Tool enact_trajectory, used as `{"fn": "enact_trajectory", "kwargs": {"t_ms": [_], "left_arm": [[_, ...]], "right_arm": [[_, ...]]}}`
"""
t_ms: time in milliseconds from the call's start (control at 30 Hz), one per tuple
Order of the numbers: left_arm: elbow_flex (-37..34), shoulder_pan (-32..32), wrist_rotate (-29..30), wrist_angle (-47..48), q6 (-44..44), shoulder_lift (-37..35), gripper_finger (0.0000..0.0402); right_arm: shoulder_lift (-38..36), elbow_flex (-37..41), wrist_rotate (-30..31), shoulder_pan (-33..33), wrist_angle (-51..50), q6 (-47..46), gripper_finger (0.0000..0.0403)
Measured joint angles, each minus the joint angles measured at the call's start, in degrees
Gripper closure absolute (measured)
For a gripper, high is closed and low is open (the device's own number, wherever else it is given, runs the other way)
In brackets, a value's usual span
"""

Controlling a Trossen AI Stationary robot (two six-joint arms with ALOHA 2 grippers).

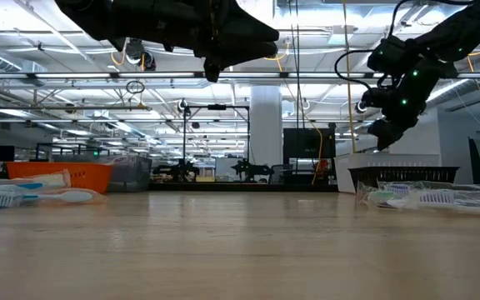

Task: Pick & Place Toothbrushes
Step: Put the purple toothbrush into the orange bin

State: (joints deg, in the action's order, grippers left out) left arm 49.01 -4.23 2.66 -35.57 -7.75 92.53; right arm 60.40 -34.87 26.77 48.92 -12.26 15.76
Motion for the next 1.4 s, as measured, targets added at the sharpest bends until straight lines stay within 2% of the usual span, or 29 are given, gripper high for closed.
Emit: {"fn": "enact_trajectory", "kwargs": {"t_ms": [100, 233, 433, 700, 900, 1167, 1400], "left_arm": [[0.0, 0.05, 0.55, 0.73, 0.0, 0.01, 0.0261], [0.0, 0.07, 1.58, 0.79, 0.0, 0.0, 0.0261], [0.0, 0.07, 1.98, 1.07, 0.0, 0.0, 0.0261], [0.0, 0.07, 1.98, 1.27, 0.0, 0.0, 0.0261], [0.0, 0.07, 1.98, 1.66, 0.0, 0.0, 0.0261], [0.0, 0.07, 2.0, 1.77, 0.0, 0.01, 0.0261], [0.0, 0.07, 2.01, 2.07, 0.0, 0.0, 0.0261]], "right_arm": [[-1.83, 0.0, -0.71, -2.24, 0.73, -1.45, 0.0208], [-5.29, 0.0, -5.17, -5.0, 0.2, -3.6, 0.0211], [-10.66, 0.0, -18.25, -9.46, -1.52, -9.32, 0.0213], [-15.94, 0.0, -29.19, -17.53, -8.93, -15.39, 0.0221], [-16.7, 0.0, -38.07, -25.5, -14.47, -22.95, 0.0223], [-13.56, 0.0, -40.46, -38.43, -17.95, -32.42, 0.0231], [-9.33, 0.0, -40.24, -45.77, -20.86, -38.74, 0.0238]]}}
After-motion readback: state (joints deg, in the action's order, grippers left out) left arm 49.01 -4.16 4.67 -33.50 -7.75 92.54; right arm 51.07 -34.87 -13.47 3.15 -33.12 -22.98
